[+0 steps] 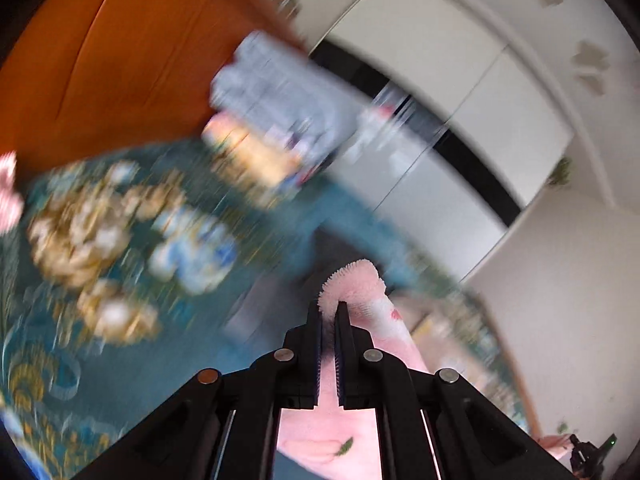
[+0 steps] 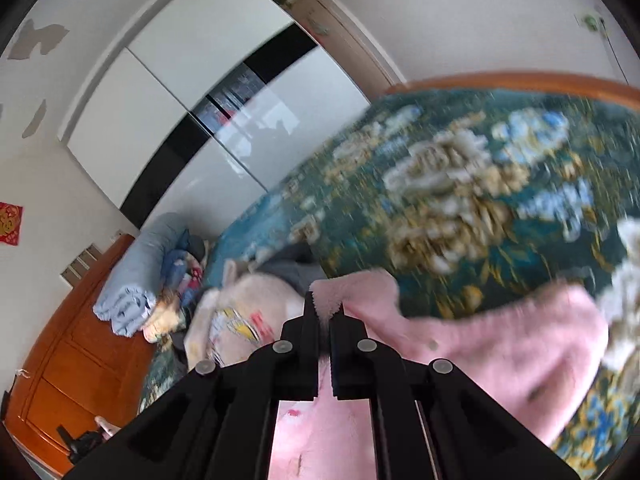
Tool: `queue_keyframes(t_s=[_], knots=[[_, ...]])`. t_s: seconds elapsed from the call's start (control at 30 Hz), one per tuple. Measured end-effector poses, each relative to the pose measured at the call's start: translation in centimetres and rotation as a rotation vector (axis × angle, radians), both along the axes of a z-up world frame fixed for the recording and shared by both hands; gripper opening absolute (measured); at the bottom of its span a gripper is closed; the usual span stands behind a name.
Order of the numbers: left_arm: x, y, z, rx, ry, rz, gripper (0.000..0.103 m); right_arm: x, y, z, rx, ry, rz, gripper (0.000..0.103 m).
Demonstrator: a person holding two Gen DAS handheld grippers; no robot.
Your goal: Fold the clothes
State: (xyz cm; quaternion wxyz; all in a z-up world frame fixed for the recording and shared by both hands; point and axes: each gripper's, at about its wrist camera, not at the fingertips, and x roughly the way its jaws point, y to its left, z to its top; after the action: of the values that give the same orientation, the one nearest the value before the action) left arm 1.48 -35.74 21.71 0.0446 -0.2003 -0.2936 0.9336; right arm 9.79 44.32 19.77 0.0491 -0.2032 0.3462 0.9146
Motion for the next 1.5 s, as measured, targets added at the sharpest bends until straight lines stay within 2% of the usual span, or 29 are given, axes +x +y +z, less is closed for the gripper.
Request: queue_keyframes(t_s=[0.07,0.1,0.13,0.2,0.3,0.4,0.47,0.57,0.6,0.67,0.73,0.77,0.97,1.17,1.27,1.33,1.43,1.5], knots=[[1.1,-0.3,2.2,-0.046,0.086,0.004,0.006,0.7,-0.6,3.1,0.046,0.087,0.005,0.004],[2.0,-0.5,2.0,-0.071,0.103,0.009,0.006,1.6,-1.1,4.2,0.068,0.14,0.013,0.004],[2.8,-0.7,1.5,-0.093,0.106,0.014,0.006,2.6,-1.5,4.4,0.084,0.171,0.025,0.004],[4.0,-1.4,-1.7,-0.115,0.027,0.03,0.006,4.7,-2.3,3.6,0.112,0.188,0.051,0.004],[5.8,-3.1,-9.4,-0.04,-0.139,0.059,0.006,7.4,-2.6,-1.9,0.07,0.082,0.056,0.004],[8.3,-4.9,-16.9,0.119,-0.269,0.097,0.006,9.5,-2.5,-8.7,-0.029,-0.049,0.045,0.004],[10.1,-5.8,-20.2,0.212,-0.309,0.119,0.006,11.1,-2.0,-12.2,-0.097,-0.098,0.025,0.004],[11.6,-6.1,-22.1,0.274,-0.339,0.132,0.006,12.9,-0.9,-14.9,-0.167,-0.119,-0.011,0.004],[11.8,-6.0,-22.3,0.282,-0.355,0.144,0.008,13.5,-0.5,-15.7,-0.187,-0.122,-0.023,0.004],[12.3,-5.9,-22.8,0.299,-0.387,0.168,0.018,13.9,0.0,-16.4,-0.203,-0.132,-0.033,0.004],[13.5,-5.6,-23.2,0.324,-0.408,0.2,0.05,13.9,0.1,-16.8,-0.206,-0.142,-0.036,0.004],[13.9,-5.5,-23.4,0.352,-0.404,0.202,0.052,13.8,-0.2,-16.7,-0.2,-0.144,-0.035,0.004],[16.3,-5.3,-22.9,0.497,-0.374,0.141,0.056,13.3,-1.3,-15.8,-0.135,-0.166,-0.027,0.005],[16.9,-3.2,-21.2,0.493,-0.395,0.094,0.057,13.4,-1.3,-15.8,-0.137,-0.171,-0.028,0.005],[17.8,-3.6,-20.6,0.477,-0.406,0.166,0.057,13.6,-1.2,-15.8,-0.139,-0.168,-0.031,0.005],[18.5,-4.1,-20.5,0.5,-0.383,0.188,0.057,13.5,-1.1,-15.7,-0.142,-0.163,-0.031,0.005],[19.1,-4.0,-20.4,0.548,-0.343,0.134,0.059,13.3,-1.2,-15.7,-0.138,-0.166,-0.029,0.005],[19.2,-3.4,-20.4,0.578,-0.31,0.079,0.068,13.2,-1.2,-15.7,-0.137,-0.168,-0.028,0.006]])
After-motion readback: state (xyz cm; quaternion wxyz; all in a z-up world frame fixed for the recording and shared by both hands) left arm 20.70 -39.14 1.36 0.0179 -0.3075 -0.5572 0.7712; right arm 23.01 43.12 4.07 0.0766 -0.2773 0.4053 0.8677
